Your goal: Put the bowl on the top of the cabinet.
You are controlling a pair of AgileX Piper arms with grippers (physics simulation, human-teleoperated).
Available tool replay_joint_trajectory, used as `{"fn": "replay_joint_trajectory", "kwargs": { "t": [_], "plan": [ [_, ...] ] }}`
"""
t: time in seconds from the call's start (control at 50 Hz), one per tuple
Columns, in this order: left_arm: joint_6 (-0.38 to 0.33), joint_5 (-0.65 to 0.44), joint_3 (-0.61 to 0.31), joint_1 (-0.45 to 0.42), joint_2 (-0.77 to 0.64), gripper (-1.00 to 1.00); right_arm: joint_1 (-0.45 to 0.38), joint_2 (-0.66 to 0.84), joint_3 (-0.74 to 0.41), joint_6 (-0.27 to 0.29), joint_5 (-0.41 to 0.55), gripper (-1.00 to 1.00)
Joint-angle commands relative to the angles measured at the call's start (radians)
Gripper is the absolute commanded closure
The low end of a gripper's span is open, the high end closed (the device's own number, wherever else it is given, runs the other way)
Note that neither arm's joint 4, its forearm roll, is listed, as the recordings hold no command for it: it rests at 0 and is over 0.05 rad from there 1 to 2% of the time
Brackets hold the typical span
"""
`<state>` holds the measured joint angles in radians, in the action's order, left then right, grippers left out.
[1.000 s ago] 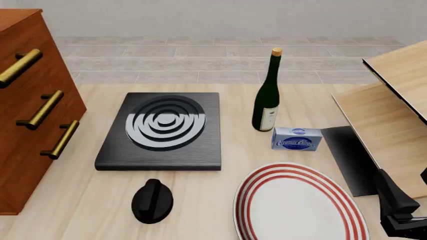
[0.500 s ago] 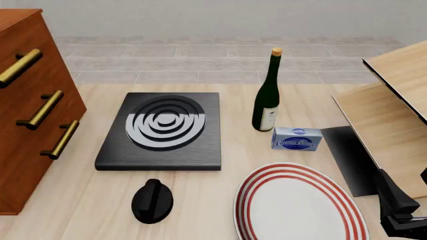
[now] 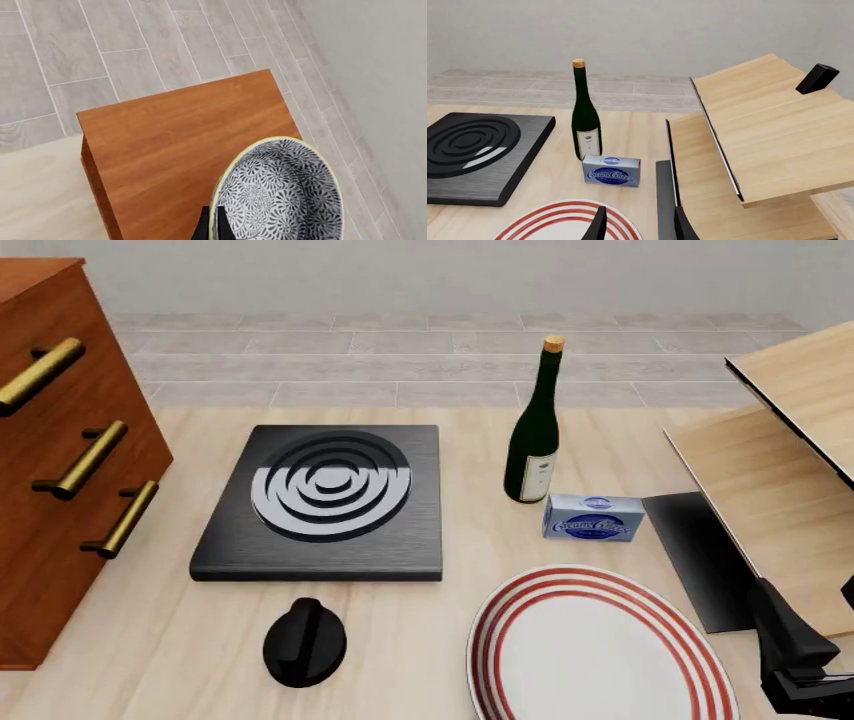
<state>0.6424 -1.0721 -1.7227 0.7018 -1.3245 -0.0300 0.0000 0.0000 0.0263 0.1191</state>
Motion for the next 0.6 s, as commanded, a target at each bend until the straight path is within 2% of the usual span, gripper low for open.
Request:
{"fn": "replay_joint_trajectory", "kwargs": {
  "t": [0.02,0.6],
  "plan": [
    [-0.004,0.027,0.027,0.024,-0.006,1.0,0.0,0.0,0.0,0.0,0.0,-1.0],
    [0.011,0.088,0.133,0.016,-0.006,1.0,0.0,0.0,0.0,0.0,0.0,-1.0]
  ]
}}
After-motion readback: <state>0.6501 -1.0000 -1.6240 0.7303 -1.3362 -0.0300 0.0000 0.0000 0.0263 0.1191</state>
